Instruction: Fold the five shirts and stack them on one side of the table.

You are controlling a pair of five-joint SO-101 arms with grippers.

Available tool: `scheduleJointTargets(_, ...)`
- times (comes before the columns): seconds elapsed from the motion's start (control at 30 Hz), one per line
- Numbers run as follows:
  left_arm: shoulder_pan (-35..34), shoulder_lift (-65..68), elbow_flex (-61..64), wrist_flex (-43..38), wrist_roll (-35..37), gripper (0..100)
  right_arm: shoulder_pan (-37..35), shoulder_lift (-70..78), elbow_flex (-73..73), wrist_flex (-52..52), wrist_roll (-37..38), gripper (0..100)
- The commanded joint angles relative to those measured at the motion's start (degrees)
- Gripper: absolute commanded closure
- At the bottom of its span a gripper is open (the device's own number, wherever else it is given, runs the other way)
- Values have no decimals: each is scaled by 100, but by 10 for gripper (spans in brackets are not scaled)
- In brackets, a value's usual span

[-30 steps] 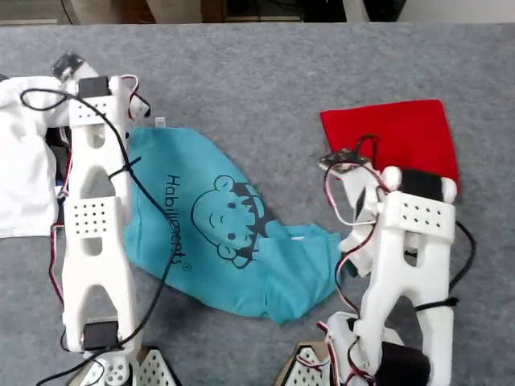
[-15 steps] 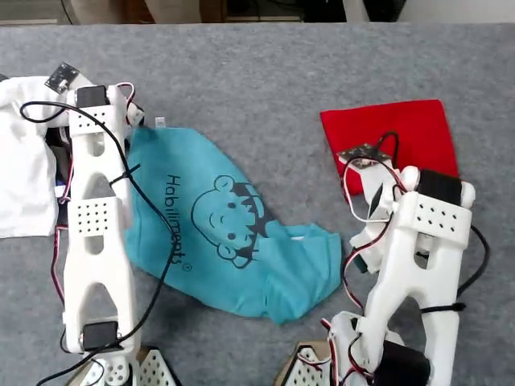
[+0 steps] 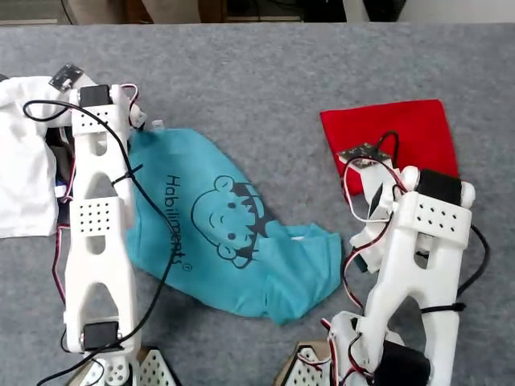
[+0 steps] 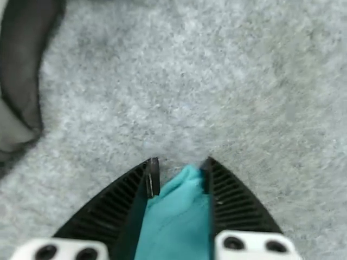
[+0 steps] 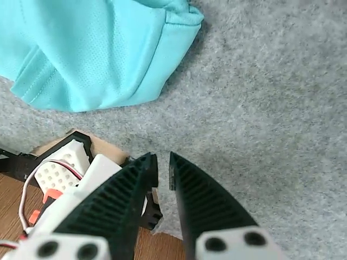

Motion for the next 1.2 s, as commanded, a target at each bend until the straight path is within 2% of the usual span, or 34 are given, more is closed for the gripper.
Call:
scheduleJointTargets(0.0,176,-31,-176,79,-211,909,66,-163,-268,-44,53,943)
scheduleJointTargets(0.13,167,13,-176,-70,-211,981,66,-163,-268,-44,44,943)
scheduleJointTargets(0.37,167,-13,-132,9,-229,982,66,-163,-268,-44,35,943)
scheduleJointTargets(0.53,149,-40,-264,431,-316,981,66,-163,-268,-44,35,943)
scheduleJointTargets(0.6,123,-40,-536,659,-316,947,66,-163,-268,-44,44,943)
scheduleJointTargets(0.67,123,-40,-853,949,-202,856,66,-163,-268,-44,44,943)
scheduleJointTargets(0.77,105,-57,-1046,1081,378,760,66,-163,-268,-44,44,943)
scheduleJointTargets(1.17,176,-435,-721,1081,686,769,66,-145,-259,-246,18,943)
